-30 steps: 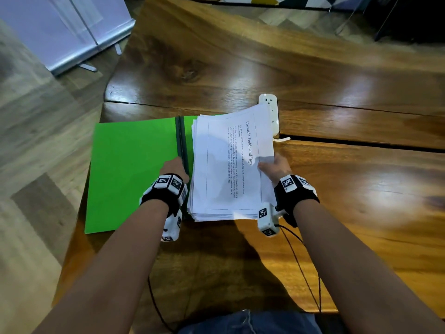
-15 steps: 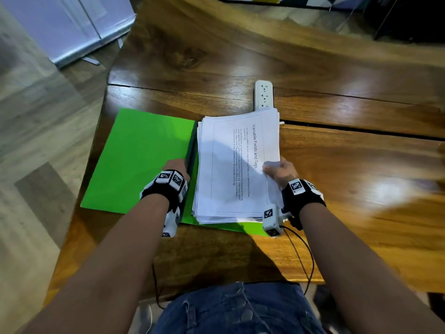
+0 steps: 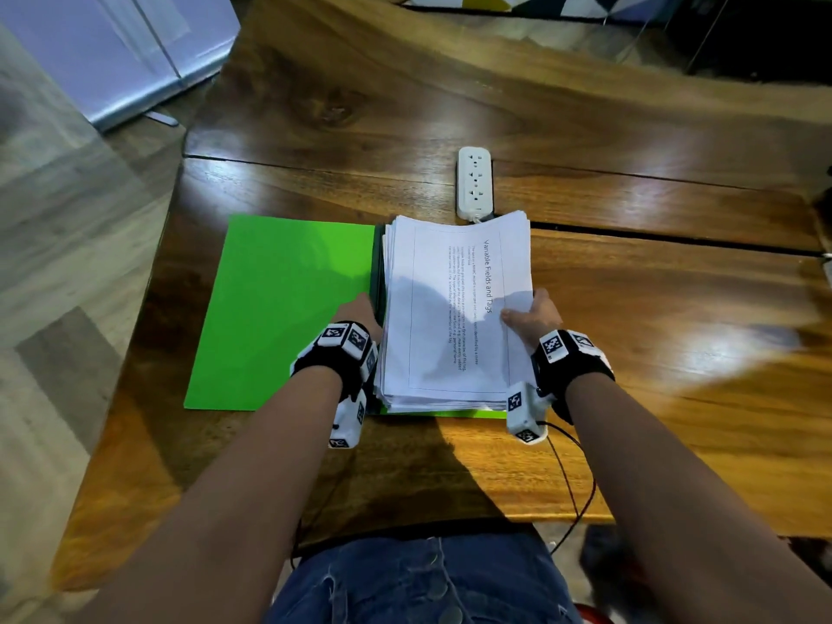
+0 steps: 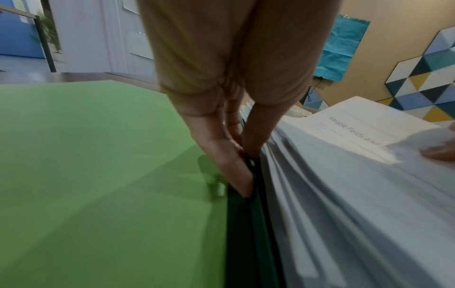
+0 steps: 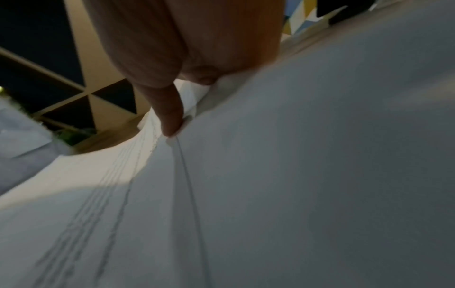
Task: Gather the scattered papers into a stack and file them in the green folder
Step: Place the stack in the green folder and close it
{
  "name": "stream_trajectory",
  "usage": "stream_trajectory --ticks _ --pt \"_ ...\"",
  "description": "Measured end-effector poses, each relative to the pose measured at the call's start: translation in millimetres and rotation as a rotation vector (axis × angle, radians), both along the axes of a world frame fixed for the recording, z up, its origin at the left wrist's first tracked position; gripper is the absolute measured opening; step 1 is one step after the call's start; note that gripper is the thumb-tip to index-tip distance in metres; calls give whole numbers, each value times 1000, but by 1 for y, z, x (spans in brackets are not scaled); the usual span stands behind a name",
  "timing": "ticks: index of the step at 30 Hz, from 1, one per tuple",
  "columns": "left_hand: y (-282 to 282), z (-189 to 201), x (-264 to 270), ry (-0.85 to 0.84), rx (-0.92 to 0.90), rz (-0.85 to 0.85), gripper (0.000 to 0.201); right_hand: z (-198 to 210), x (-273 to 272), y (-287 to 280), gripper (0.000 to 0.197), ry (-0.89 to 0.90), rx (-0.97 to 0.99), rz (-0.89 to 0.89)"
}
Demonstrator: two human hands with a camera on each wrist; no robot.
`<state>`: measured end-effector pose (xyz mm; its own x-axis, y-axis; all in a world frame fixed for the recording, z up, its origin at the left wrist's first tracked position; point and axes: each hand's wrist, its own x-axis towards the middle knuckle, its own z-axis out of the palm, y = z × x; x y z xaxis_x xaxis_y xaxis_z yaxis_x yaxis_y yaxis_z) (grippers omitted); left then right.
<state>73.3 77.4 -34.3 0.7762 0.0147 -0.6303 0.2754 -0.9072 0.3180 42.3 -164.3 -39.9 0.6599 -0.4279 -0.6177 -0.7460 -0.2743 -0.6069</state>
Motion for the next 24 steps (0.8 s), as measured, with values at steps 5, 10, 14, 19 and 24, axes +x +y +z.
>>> stream_trajectory --ticks 5,10,14,19,24 --pt "0 9 3 -45 -100 101 28 2 2 -1 61 85 -127 130" --pt "-7 19 -2 61 22 -96 18 5 -1 -4 59 89 -150 196" --pt "-19 22 -8 77 92 -109 33 7 -5 -4 55 108 -153 224" --pt "-29 21 -13 36 83 -58 33 11 -8 1 67 84 -123 185" --pt "-26 18 -2 -140 -39 40 26 18 -14 -3 82 -61 93 99"
